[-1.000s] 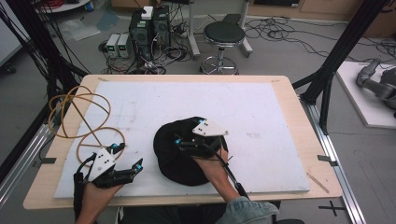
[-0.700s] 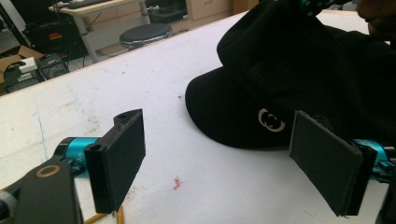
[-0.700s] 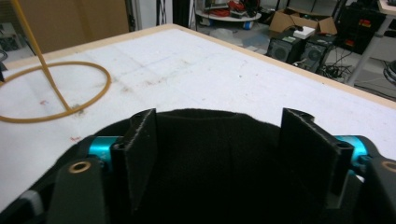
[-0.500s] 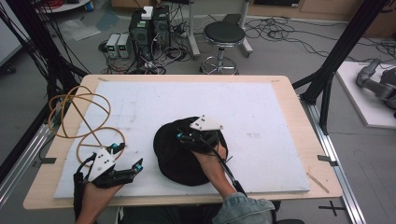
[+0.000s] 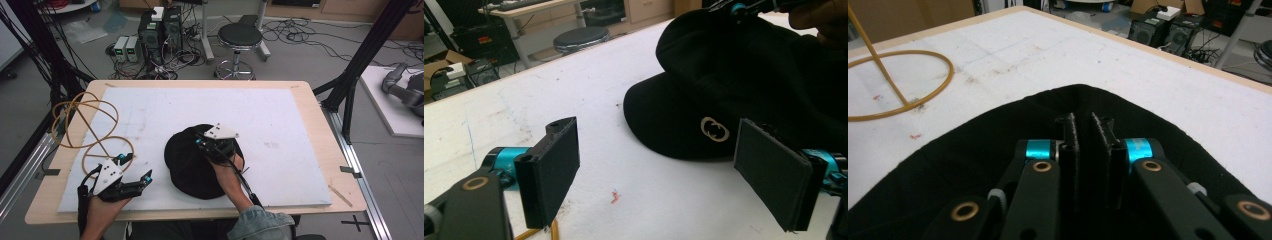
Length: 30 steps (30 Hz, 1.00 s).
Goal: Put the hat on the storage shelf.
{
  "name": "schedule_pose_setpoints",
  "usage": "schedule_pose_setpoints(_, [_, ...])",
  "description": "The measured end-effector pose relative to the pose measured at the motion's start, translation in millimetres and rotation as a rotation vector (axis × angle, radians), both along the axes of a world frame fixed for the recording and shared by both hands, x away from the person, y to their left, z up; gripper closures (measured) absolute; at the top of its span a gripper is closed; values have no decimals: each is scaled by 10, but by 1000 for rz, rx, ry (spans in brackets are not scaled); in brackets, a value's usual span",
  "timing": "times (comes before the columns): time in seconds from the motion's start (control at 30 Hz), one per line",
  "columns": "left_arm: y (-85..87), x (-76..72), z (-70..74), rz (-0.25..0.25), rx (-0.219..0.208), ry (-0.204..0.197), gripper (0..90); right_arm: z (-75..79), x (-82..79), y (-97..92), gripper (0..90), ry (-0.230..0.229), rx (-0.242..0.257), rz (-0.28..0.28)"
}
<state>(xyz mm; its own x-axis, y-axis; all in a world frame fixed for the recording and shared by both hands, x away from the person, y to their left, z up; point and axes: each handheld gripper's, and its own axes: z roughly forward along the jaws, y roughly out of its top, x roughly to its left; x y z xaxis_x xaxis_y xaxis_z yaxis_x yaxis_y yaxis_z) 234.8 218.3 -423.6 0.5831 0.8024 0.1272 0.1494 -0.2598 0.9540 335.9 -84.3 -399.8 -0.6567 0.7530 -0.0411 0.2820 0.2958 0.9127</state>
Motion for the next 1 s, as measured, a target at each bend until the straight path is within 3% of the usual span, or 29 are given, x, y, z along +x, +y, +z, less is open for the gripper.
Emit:
schedule_pose_setpoints(0.07, [3,-2,1,1,-1,-1,188,11,-10,-1,851,2,2,0])
schedule_pose_setpoints(0.23, [16,2,-1,4,-1,1,188,121,-25,-72,858,-8,62,-4])
schedule_pose_setpoints(0.47, [9,0,-3,5,-2,-2,188,233,-24,-151,859,-27,77,-16])
schedule_pose_setpoints(1.0, [31,-4,7,5,-9,-6,189,778,128,-366,863,-107,151,-42])
